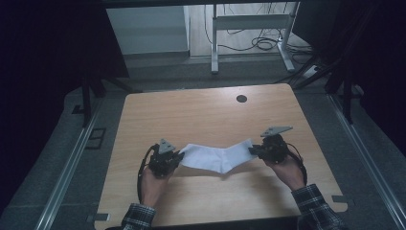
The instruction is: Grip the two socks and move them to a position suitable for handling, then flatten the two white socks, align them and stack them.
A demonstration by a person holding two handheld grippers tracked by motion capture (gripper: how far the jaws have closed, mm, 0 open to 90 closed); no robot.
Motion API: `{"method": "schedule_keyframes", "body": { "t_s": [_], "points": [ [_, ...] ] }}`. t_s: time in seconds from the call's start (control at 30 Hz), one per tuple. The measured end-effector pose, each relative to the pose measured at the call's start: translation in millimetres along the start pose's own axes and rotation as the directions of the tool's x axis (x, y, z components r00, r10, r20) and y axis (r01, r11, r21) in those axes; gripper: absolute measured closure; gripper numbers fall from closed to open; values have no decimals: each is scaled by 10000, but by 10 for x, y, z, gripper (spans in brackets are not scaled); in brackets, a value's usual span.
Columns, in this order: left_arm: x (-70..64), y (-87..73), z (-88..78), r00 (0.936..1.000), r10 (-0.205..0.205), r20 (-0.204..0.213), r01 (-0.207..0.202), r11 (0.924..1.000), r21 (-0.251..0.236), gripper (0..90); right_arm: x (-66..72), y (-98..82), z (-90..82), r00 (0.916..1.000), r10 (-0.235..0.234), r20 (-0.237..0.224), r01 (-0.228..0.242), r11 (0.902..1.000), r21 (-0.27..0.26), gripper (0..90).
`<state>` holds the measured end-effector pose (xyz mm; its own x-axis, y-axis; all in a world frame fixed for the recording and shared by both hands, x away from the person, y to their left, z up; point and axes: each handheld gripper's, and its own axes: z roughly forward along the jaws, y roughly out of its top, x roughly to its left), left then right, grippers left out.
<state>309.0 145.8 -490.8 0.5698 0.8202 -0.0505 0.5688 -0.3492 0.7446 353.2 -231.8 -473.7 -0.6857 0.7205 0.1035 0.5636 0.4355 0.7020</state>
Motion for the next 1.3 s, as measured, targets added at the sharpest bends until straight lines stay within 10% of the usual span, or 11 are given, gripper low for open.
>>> {"method": "schedule_keyframes", "body": {
  "t_s": [1.0, 1.3],
  "points": [
    [229, 104, 647, 9950, -99, -996, 217, 9928, 1176, 816, -308, 70, 584, 9942, 636, 868, -653, 9977, 175, 758],
    [235, 97, 616, 9935, 42, -1140, 52, 9966, 821, 506, -365, 18, 550, 9951, 690, 714, -687, 9976, -54, 513]
  ]
}}
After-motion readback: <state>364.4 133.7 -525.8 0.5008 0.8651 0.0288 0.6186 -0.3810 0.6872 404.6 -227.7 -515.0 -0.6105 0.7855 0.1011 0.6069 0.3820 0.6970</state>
